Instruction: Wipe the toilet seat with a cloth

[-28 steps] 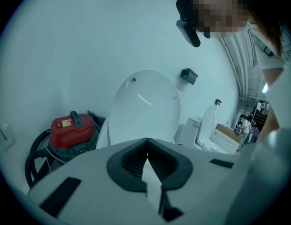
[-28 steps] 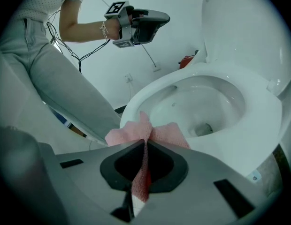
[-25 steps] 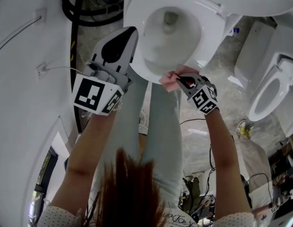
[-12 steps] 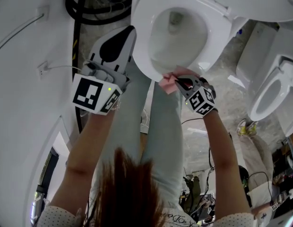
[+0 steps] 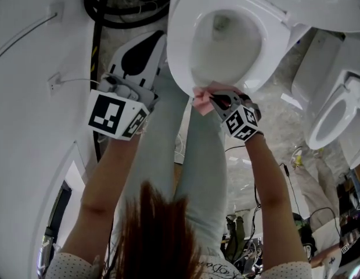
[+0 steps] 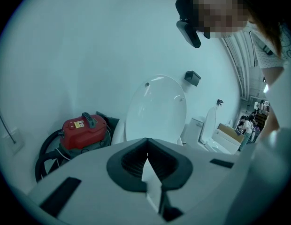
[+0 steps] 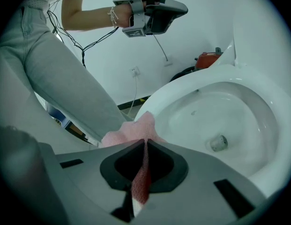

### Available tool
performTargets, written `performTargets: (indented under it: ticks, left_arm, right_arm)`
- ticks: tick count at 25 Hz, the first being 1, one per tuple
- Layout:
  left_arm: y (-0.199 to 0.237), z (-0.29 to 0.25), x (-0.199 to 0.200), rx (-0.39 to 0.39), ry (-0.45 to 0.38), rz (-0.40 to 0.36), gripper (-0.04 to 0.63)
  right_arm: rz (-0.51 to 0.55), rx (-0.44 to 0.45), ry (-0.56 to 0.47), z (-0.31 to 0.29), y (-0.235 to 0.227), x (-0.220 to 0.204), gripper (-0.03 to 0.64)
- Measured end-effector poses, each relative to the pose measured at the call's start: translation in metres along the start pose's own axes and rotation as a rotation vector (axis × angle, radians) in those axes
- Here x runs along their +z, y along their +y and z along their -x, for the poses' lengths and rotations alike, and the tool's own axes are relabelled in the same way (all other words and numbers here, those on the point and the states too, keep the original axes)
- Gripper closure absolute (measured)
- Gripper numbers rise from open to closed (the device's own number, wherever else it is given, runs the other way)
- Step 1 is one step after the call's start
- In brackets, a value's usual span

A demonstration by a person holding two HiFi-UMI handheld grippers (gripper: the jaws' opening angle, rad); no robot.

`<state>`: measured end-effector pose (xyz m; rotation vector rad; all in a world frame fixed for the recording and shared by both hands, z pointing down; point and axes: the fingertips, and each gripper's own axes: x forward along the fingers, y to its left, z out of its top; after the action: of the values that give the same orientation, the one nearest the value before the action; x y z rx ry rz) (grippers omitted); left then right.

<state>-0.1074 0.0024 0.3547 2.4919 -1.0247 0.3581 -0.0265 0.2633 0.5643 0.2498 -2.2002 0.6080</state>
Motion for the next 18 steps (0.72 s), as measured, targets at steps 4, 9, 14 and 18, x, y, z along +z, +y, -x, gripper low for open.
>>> performTargets:
  ticks: [4, 9, 14, 18]
  left_arm:
    - [0.007, 0.005, -0.002, 0.007, 0.002, 0.005, 0.597]
    - [0.013, 0.010, -0.002, 0.016, -0.002, 0.010, 0.597]
    - [0.020, 0.013, -0.002, 0.028, -0.008, 0.019, 0.597]
    - [0.025, 0.017, -0.002, 0.034, -0.014, 0.025, 0.597]
  right_arm:
    - [0.011, 0.012, -0.011, -0.010, 0.008, 0.011, 0.594]
    - [0.019, 0.039, -0.008, -0.021, 0.016, 0.023, 0.594]
    - [0.022, 0.052, -0.009, -0.035, 0.022, 0.039, 0.595]
    - [0.006, 0.043, -0.021, -0.038, 0.021, 0.045, 0.595]
